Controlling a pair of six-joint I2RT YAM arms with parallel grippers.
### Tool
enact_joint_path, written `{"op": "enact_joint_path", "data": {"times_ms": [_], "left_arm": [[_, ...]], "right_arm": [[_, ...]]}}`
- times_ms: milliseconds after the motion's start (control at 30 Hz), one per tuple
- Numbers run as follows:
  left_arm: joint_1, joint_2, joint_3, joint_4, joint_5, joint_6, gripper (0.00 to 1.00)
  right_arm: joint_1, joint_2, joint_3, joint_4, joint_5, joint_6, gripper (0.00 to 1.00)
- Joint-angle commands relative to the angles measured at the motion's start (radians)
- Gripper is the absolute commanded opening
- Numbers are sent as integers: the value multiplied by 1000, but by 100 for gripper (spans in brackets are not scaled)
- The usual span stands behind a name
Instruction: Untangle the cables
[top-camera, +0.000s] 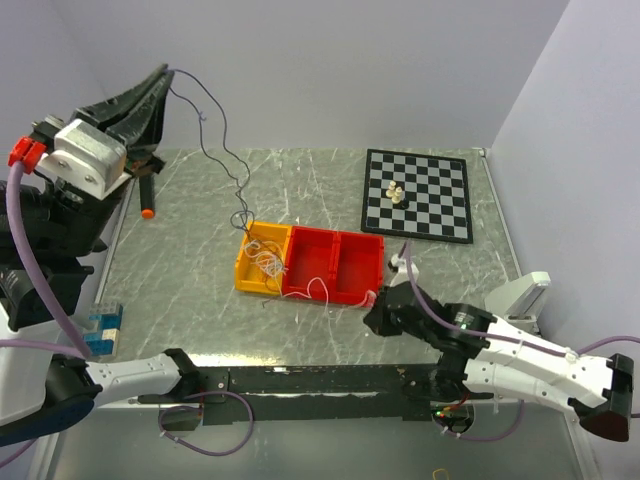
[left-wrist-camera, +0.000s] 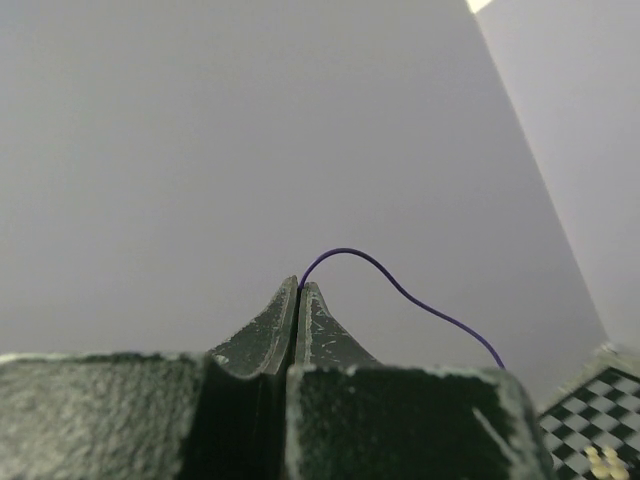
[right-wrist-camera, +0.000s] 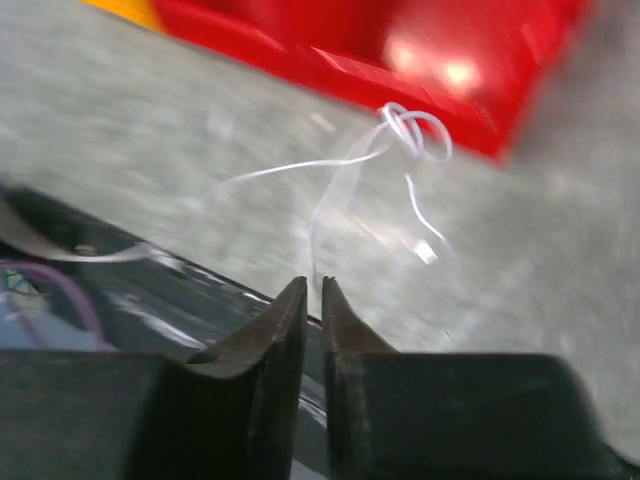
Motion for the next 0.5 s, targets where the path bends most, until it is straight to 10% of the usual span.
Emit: {"op": "enact_joint_path", "data": {"times_ms": [0, 267, 467], "left_arm": [[3, -24, 10, -110, 107, -59, 1], [3, -7, 52, -226, 212, -80, 2], [3, 1, 42, -239, 258, -105, 2]], "right_arm": [[-1, 41, 166, 124, 23, -229, 26], [-4, 164, 341, 400, -66, -543, 61], [0, 282, 390, 760, -222, -691, 71]]}}
